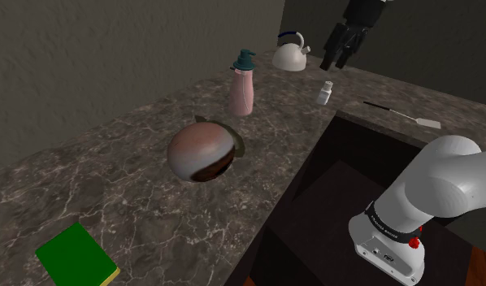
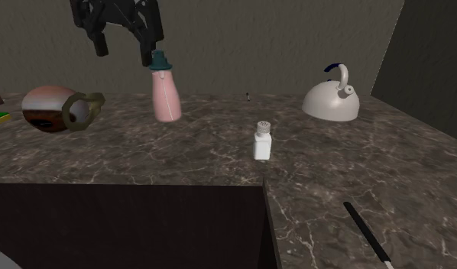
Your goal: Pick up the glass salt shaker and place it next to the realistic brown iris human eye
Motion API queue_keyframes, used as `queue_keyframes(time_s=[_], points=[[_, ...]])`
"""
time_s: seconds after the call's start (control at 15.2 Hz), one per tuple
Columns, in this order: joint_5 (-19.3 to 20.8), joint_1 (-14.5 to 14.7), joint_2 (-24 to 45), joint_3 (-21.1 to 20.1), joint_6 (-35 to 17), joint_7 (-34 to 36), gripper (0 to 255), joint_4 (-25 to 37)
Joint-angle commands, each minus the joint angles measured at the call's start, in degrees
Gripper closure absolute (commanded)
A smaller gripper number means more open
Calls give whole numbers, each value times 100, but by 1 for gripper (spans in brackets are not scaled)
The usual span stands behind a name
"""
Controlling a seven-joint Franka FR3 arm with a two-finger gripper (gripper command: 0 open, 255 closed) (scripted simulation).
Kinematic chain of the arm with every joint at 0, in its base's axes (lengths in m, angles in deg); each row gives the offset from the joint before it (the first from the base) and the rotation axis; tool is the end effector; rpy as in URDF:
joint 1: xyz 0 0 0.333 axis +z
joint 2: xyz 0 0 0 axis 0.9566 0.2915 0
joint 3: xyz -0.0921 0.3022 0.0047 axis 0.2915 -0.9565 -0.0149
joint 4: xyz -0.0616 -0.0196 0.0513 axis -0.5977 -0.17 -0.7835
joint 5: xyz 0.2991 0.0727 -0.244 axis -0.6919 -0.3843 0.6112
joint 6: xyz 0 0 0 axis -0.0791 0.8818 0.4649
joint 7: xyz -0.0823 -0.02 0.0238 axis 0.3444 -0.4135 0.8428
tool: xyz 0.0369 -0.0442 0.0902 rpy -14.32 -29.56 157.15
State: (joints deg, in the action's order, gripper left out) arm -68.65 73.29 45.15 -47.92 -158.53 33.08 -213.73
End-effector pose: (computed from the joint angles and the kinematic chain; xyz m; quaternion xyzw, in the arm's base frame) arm 0.3200 -0.0145 0.6111 -0.9957 -0.0036 -0.0520 0.0763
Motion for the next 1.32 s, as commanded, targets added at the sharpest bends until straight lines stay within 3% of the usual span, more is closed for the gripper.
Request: queue_keyframes(time_s=[0.0,0.66,1.25], points=[[0,0,0,0,0,0,0,0],[693,-360,81,1028,-1637,-1390,0,-1073],[960,-429,1004,2213,-3295,-2756,0,-1304]])
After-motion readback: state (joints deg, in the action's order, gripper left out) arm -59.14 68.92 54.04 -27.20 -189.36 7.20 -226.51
